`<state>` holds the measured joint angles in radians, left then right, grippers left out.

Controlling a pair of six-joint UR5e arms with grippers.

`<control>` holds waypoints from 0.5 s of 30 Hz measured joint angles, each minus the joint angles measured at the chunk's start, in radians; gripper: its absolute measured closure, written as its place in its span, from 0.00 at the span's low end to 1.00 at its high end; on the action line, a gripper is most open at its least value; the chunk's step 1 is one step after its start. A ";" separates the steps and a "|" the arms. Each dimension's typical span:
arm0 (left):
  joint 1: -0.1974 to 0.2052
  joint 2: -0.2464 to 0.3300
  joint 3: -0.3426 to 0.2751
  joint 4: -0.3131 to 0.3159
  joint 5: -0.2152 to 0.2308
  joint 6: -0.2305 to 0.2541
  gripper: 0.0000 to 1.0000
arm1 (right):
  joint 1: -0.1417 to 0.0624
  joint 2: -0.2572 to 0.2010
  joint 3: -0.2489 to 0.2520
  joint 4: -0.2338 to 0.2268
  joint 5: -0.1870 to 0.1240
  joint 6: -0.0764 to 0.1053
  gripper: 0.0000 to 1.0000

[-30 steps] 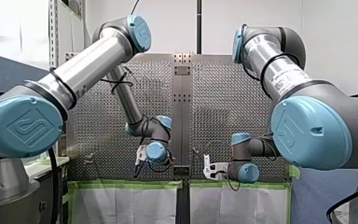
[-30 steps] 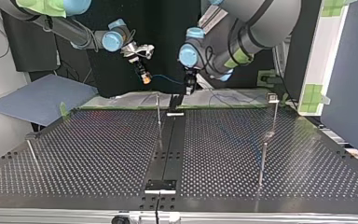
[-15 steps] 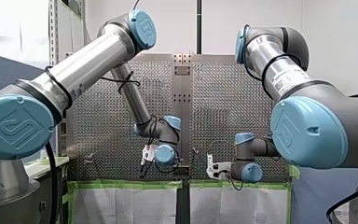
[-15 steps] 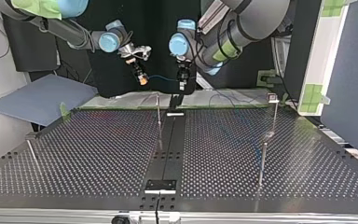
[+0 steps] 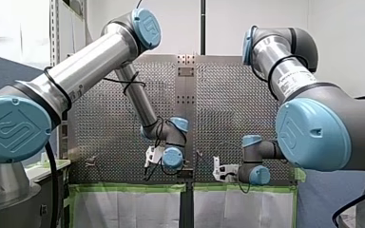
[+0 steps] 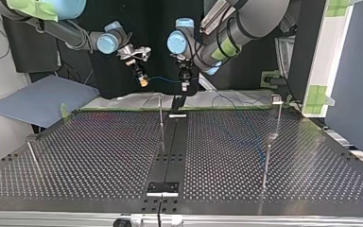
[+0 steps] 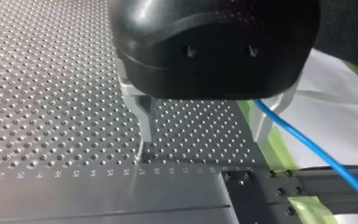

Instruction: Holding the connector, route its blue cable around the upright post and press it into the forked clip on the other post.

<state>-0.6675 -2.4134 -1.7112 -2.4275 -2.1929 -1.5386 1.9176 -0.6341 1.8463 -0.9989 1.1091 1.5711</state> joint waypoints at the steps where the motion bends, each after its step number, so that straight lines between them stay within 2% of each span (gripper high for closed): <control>1: -0.001 0.000 0.002 -0.001 0.001 0.000 0.00 | -0.003 0.000 0.000 -0.001 -0.004 0.000 1.00; 10: -0.009 0.000 0.019 -0.010 0.025 -0.005 0.00 | -0.022 -0.003 0.000 -0.002 -0.037 0.001 1.00; 15: -0.013 -0.014 0.035 -0.022 0.045 -0.034 0.00 | -0.033 -0.003 0.001 -0.003 -0.049 0.004 1.00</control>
<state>-0.6806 -2.4279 -1.6759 -2.4497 -2.1479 -1.5723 1.8850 -0.6373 1.8473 -1.0017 1.0600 1.5747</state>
